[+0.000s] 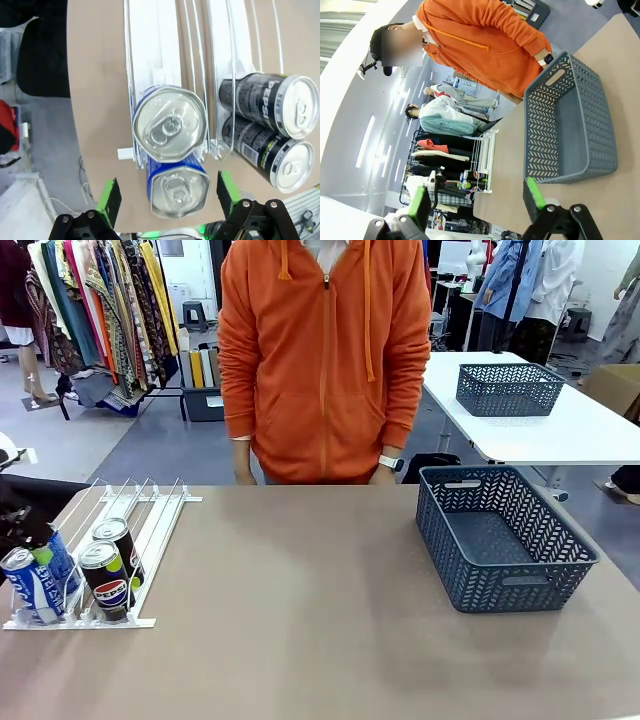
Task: Retrieve and store the cans from the dispenser.
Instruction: Pick up one can from the Automatic Can Dispenser and place it in the middle of the table.
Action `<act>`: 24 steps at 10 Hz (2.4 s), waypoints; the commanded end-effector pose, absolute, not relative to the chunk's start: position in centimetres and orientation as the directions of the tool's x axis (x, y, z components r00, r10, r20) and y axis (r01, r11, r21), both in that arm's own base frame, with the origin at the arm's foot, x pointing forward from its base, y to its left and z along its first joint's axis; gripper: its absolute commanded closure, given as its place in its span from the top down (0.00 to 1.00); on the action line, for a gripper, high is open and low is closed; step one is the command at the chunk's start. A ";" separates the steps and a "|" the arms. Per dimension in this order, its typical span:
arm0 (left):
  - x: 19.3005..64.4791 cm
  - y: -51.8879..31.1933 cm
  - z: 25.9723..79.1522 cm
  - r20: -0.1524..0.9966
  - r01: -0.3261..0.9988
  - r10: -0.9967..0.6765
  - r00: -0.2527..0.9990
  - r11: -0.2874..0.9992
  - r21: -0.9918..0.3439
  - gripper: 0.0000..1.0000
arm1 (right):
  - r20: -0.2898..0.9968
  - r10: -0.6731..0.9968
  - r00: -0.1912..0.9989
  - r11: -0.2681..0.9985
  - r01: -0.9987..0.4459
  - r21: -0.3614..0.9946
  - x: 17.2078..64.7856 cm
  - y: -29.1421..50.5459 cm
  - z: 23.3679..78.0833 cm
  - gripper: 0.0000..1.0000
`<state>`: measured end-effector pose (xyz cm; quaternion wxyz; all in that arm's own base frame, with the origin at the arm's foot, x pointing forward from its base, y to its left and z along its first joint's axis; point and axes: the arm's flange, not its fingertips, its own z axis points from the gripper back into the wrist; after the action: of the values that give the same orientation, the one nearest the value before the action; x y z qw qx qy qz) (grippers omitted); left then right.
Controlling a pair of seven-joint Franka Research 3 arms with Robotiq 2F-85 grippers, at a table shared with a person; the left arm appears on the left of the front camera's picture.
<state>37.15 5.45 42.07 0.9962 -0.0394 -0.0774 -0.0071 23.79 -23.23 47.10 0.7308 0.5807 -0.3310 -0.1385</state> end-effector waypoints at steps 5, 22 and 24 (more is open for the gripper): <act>37.6 5.0 40.0 0.143 -0.047 0.051 0.988 0.998 -0.030 1.00 | 0.349 -0.591 0.727 0.287 -0.215 0.934 24.1 -23.3 47.3 1.00; 36.3 4.3 41.8 0.109 0.000 0.004 0.994 1.000 -0.029 0.00 | 0.349 -0.591 0.727 0.287 -0.215 0.934 24.1 -23.3 47.3 1.00; 36.4 4.2 41.3 0.066 0.008 -0.006 0.998 0.999 -0.040 0.58 | 0.349 -0.591 0.727 0.287 -0.215 0.934 24.1 -23.3 47.3 1.00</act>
<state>37.40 4.41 41.52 0.9976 -0.0254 -0.0638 0.0022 23.79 -23.23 47.07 0.7307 0.5810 -0.3307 -0.1381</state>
